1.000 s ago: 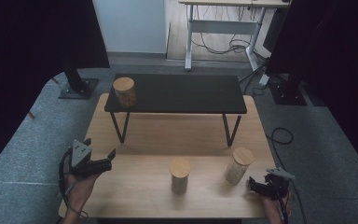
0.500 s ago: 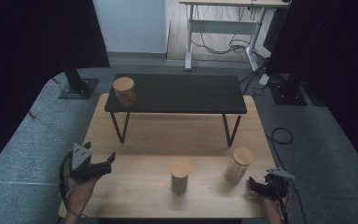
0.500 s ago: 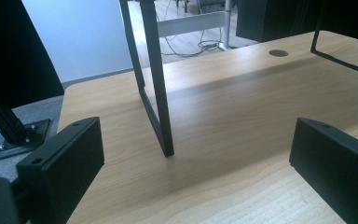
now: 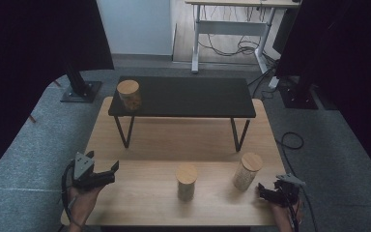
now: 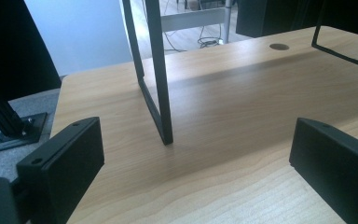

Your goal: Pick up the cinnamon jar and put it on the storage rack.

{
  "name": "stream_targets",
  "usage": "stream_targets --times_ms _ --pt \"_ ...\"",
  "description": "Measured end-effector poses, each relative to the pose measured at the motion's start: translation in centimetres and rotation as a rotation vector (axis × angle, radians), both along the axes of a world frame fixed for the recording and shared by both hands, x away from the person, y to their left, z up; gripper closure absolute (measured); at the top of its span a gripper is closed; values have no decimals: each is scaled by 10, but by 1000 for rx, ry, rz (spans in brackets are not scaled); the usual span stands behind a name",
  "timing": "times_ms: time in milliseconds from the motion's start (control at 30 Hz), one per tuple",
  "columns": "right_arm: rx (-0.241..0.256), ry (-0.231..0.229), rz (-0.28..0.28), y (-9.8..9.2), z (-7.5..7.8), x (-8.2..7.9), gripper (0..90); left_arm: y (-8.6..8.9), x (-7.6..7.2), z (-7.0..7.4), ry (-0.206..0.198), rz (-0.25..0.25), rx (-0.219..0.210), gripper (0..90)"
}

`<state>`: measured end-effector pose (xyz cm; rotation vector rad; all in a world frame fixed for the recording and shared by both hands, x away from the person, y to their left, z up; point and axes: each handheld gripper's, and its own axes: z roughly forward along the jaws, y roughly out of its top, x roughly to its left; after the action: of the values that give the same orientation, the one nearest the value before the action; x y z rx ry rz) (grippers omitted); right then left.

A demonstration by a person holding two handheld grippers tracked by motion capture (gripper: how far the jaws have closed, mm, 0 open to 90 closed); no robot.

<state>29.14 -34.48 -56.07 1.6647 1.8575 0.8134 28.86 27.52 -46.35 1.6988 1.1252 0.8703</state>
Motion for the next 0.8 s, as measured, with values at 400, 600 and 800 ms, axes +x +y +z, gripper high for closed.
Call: stream_targets --times_ms 400,600,800 --pt "0 0 0 0 0 0 65 4 -2 -12 25 10 -10 27" --pt "0 1 1 0 0 0 63 6 -4 -19 34 16 -28 27" --pt "0 0 0 0 0 0 63 8 -6 -25 46 24 -17 28"
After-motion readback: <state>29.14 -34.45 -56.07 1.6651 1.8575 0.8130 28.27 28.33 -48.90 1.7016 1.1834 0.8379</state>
